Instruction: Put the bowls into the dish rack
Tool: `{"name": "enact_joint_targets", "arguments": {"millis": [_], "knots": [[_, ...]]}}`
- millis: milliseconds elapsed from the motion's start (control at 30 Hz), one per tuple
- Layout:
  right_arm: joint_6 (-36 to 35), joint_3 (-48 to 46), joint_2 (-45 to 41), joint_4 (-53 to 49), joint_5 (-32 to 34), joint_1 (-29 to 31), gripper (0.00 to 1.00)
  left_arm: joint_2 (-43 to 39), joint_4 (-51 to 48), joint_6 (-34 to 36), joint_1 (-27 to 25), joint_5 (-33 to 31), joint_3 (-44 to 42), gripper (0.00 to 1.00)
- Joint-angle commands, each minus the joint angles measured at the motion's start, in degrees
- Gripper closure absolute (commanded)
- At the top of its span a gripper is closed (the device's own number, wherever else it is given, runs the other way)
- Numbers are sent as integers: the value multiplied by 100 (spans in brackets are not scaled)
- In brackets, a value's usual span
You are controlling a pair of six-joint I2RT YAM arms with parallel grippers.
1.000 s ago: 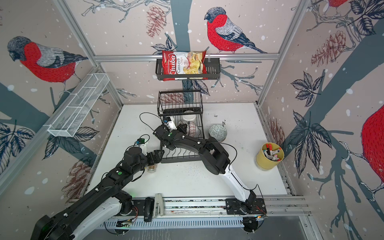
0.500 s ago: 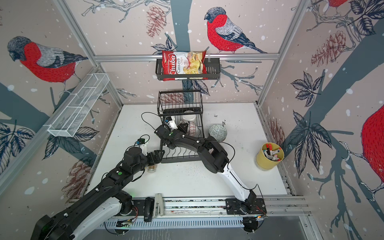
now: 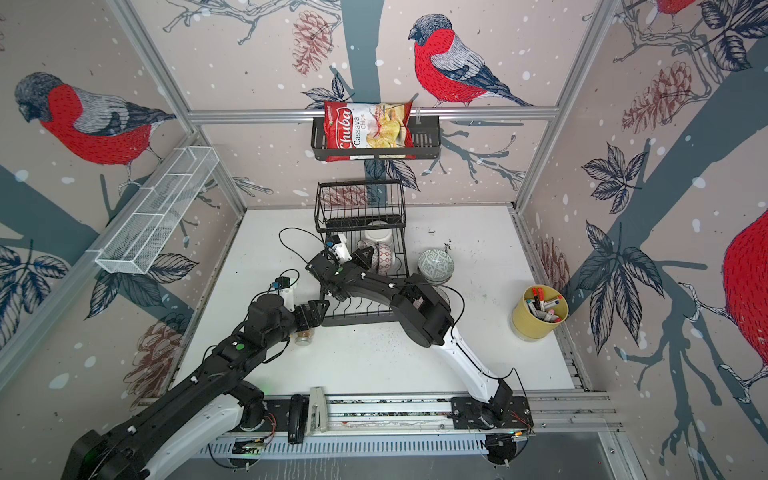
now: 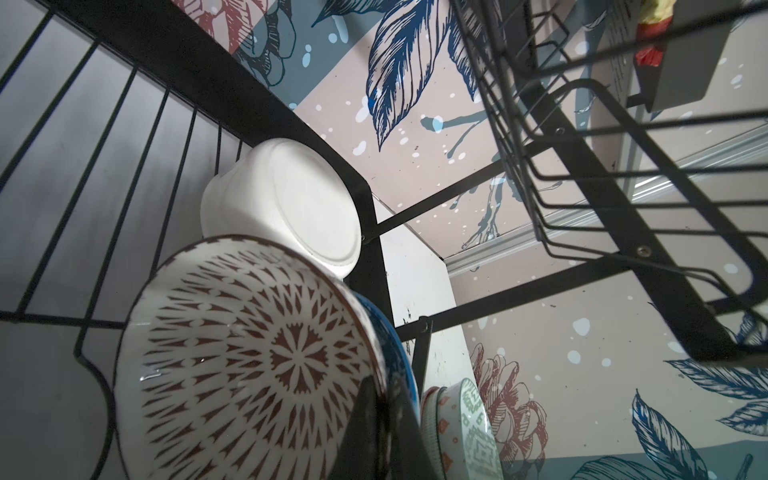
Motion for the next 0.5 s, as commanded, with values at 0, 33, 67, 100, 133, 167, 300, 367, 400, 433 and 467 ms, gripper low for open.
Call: {"name": "enact_joint_targets", "arguments": {"millis": [0, 33, 67, 100, 133, 167, 300, 367, 400, 433, 467], "knots": [[-16, 75, 114, -95, -115, 54, 100, -9, 143, 73, 11, -66, -7, 6], [0, 113, 143, -134, -123, 66, 100, -9, 147, 73, 11, -67, -6, 6], [18, 152, 175, -160, -123, 85, 100, -9, 147, 71, 9, -62, -9, 7], [16, 184, 210, -171, -125, 100, 99, -9, 147, 67, 11, -57, -8, 6], [3, 205, 229, -171, -125, 113, 98, -10, 155, 71, 11, -49, -14, 6], [-6, 214, 259, -163, -117, 131, 96, -10, 160, 74, 9, -45, -10, 6], [4, 284, 333, -171, -94, 184, 92, 9, 160, 78, 10, -27, -2, 6], [3, 292, 362, -170, -99, 208, 89, 8, 156, 83, 9, -30, 7, 6], [3, 296, 373, -179, -97, 220, 88, 10, 154, 82, 12, -32, 7, 7], [8, 302, 373, -184, -99, 230, 87, 9, 155, 78, 9, -35, 7, 6], [19, 302, 380, -189, -99, 237, 86, 9, 150, 72, 9, -48, 7, 6]]}}
